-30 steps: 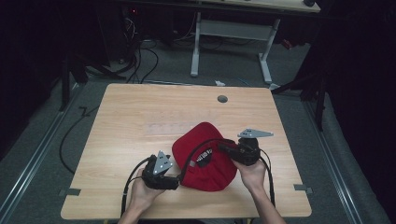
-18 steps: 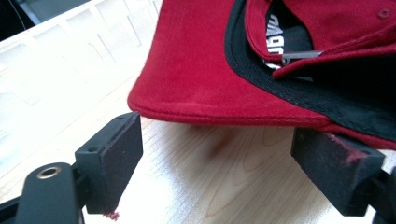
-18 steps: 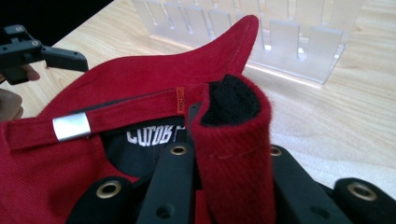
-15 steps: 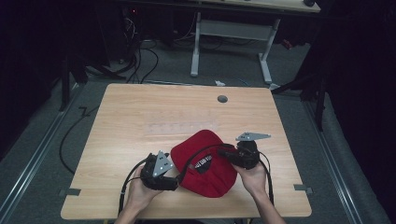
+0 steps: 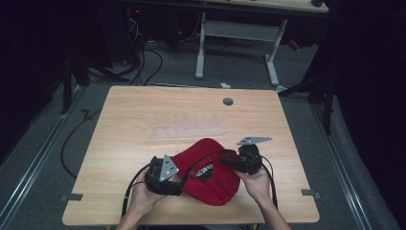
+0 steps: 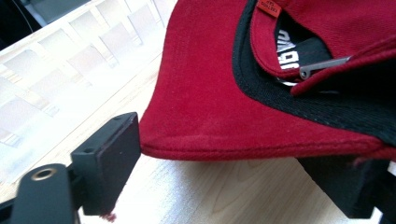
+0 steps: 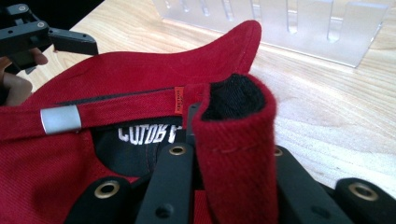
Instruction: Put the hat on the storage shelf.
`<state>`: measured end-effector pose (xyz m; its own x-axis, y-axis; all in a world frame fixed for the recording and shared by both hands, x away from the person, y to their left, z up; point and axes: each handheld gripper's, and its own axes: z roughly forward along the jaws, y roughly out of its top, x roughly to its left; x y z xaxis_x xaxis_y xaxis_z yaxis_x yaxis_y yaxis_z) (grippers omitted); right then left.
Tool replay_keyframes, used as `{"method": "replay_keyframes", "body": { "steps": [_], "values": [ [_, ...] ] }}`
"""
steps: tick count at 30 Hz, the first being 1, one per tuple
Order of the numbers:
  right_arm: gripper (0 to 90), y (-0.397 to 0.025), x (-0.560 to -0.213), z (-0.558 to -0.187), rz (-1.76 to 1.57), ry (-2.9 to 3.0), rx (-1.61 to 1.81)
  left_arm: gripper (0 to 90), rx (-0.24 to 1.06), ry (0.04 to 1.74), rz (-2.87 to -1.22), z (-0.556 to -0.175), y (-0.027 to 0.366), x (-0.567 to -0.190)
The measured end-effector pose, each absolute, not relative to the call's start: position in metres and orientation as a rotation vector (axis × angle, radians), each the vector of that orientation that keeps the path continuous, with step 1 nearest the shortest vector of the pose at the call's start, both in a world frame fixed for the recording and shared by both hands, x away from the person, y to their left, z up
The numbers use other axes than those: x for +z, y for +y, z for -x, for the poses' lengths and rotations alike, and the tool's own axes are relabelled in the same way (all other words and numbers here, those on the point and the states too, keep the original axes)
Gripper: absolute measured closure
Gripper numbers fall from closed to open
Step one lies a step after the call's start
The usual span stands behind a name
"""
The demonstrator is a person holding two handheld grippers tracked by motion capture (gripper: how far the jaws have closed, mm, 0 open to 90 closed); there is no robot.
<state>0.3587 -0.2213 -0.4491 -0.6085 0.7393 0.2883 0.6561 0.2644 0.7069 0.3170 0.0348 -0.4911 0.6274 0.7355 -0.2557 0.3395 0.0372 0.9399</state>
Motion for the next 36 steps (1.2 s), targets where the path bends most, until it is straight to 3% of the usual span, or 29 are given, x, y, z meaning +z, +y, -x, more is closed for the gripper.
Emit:
{"method": "replay_keyframes", "body": {
  "steps": [6, 21, 27, 29, 36],
  "values": [
    [81.9, -0.221, -0.45, -0.359, -1.352, 2.449, 1.309, 22.7, 0.372, 0.889, -1.578, -0.315, 0.032, -0.492],
    [75.4, -0.217, -0.453, -0.362, -1.33, 2.487, 1.375, 70.7, 0.211, 0.814, -1.637, -0.308, 0.032, -0.486],
    [68.1, -0.219, -0.452, -0.363, -1.344, 2.459, 1.433, 76.6, 0.223, 0.763, -1.665, -0.304, 0.031, -0.474],
    [60.8, -0.225, -0.449, -0.363, -1.366, 2.383, 1.52, 78.7, 0.228, 0.747, -1.68, -0.302, 0.032, -0.471],
    [54.4, -0.235, -0.439, -0.363, -1.359, 2.232, 1.633, 81.5, 0.252, 0.742, -1.678, -0.301, 0.038, -0.466]
  ]
}}
